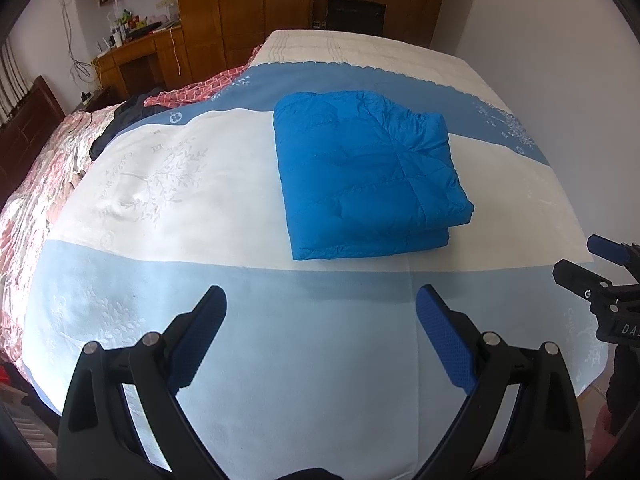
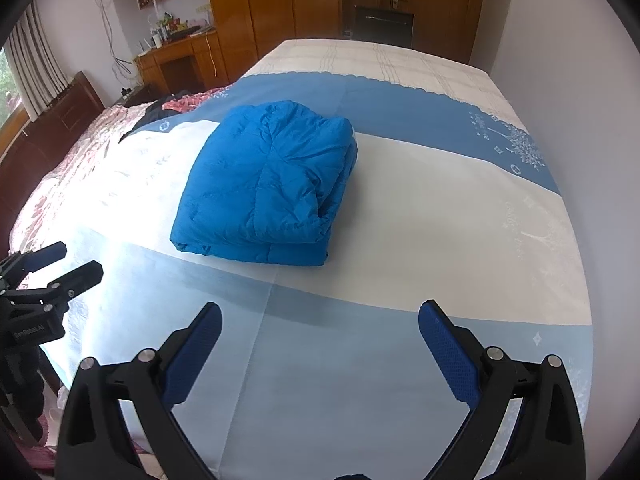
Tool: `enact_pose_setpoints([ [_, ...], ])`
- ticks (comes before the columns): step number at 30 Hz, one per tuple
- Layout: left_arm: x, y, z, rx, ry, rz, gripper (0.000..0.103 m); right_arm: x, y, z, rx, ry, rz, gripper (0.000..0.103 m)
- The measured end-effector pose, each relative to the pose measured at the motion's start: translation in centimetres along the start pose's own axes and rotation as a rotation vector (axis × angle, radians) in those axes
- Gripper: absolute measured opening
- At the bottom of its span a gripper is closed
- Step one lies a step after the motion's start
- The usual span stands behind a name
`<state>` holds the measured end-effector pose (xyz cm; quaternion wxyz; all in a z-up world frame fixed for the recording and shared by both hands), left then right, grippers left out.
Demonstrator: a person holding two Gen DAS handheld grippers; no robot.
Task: Fold large clothes
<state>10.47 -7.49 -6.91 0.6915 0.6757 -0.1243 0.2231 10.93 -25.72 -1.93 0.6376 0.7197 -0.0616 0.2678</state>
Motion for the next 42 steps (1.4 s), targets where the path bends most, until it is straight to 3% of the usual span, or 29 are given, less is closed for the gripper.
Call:
enact_pose_setpoints([
  [42, 0.15, -0.16, -0.24, 0.002, 0.002, -0.006, 0.095, 0.3, -0.37, 0.2, -0.005, 0.012, -0.009, 0.099],
])
Point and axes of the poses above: each gripper's, at about its wrist camera, not at the fingertips, and y roughly against the way its jaws point, z to its right, x to its top, the point moved 4 cm from there along -y, roughly the way its jaws point, and after that the axes turned 3 degrees about -z, right-handed, at the moved point
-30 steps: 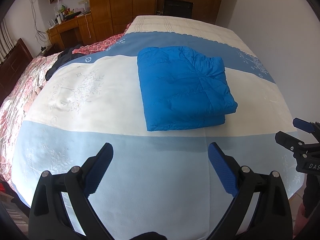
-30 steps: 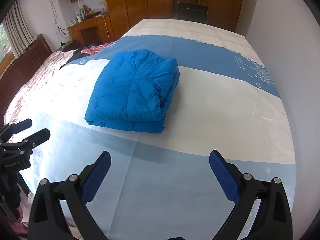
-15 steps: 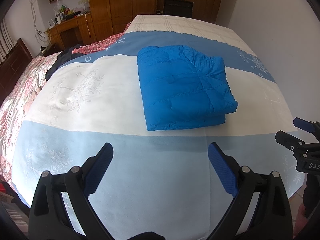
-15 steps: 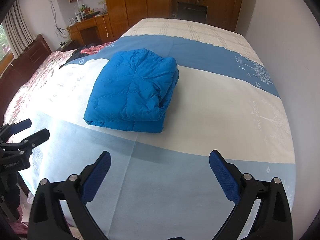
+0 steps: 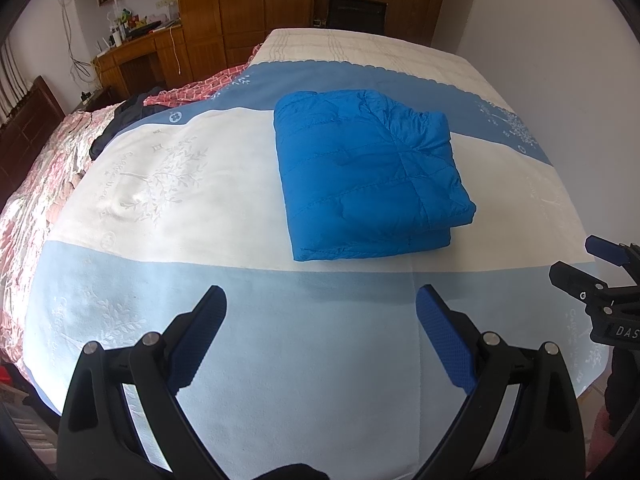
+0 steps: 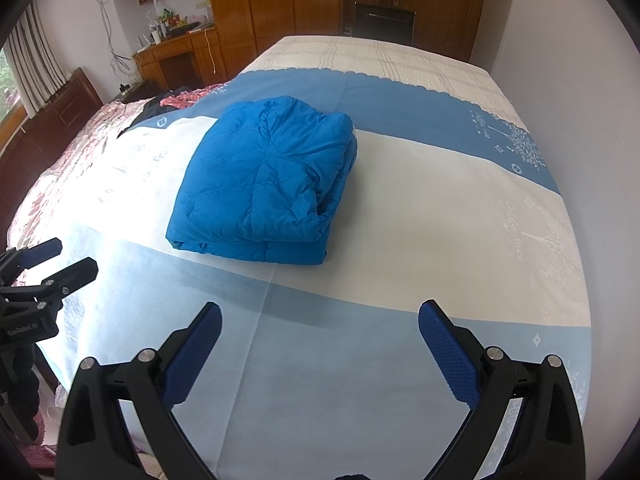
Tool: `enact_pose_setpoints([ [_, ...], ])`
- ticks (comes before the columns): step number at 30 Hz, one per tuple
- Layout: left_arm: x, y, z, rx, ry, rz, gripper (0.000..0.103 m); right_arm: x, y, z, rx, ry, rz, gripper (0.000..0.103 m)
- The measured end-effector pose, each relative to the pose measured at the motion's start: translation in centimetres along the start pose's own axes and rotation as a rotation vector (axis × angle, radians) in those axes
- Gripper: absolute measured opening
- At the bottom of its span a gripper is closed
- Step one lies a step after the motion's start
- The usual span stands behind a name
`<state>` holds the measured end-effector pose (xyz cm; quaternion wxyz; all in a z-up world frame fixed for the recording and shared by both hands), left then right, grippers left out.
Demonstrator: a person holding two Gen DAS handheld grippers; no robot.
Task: Fold large clothes
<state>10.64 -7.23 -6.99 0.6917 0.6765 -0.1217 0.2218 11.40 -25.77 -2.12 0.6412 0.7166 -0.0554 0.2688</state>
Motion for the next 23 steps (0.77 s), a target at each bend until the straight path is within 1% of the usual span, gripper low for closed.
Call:
enact_pose_setpoints([
  [11, 0.1, 0.09, -0.39, 0.001, -0.008, 0.008, 0.095, -0.02, -0.34, 0.23, -0.002, -0.001, -0.006, 0.099],
  [23, 0.3, -0.01, -0.7, 0.001, -0.01, -0.003, 0.095, 0.06, -0.52, 0.33, -0.002, -0.001, -0.008, 0.099],
])
Point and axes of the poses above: each gripper's, at about its wrist camera, not at the fingertips, and y roughly against the way its jaws point, z to its right, x to its top, the point moved 4 cm from there along -y, roughly the way its jaws point, and after that the axes turned 3 degrees about -z, right-handed, at the moved point
